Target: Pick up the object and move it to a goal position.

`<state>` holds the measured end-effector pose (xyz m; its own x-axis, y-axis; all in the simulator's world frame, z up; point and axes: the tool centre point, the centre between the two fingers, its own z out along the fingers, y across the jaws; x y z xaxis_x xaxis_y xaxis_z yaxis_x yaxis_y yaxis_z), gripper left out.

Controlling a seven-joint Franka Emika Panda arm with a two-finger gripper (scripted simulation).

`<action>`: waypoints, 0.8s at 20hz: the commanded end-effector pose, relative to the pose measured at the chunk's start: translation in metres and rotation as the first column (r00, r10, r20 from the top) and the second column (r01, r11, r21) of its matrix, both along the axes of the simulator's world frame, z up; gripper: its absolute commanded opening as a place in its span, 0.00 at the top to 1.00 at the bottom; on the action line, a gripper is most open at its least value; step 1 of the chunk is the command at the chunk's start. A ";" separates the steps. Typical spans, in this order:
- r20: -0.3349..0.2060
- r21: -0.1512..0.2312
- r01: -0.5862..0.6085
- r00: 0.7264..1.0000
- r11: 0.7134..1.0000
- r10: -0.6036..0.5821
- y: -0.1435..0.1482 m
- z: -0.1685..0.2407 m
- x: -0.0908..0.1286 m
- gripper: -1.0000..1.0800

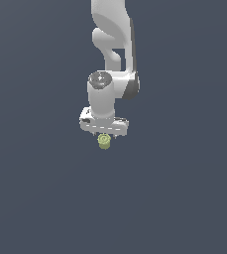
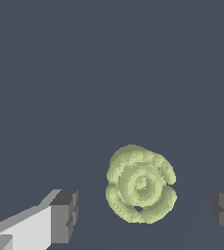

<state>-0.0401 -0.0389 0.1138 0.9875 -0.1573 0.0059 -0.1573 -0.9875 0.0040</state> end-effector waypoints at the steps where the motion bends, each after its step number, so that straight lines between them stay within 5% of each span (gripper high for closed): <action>1: -0.003 0.003 0.029 1.000 1.000 -0.029 -0.003 -0.008 -0.006 0.04; 16: -0.005 0.004 0.043 0.999 0.999 -0.043 -0.005 -0.044 -0.011 0.04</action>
<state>-0.0499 -0.0442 0.0773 0.9802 -0.1981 0.0005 -0.1981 -0.9802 0.0004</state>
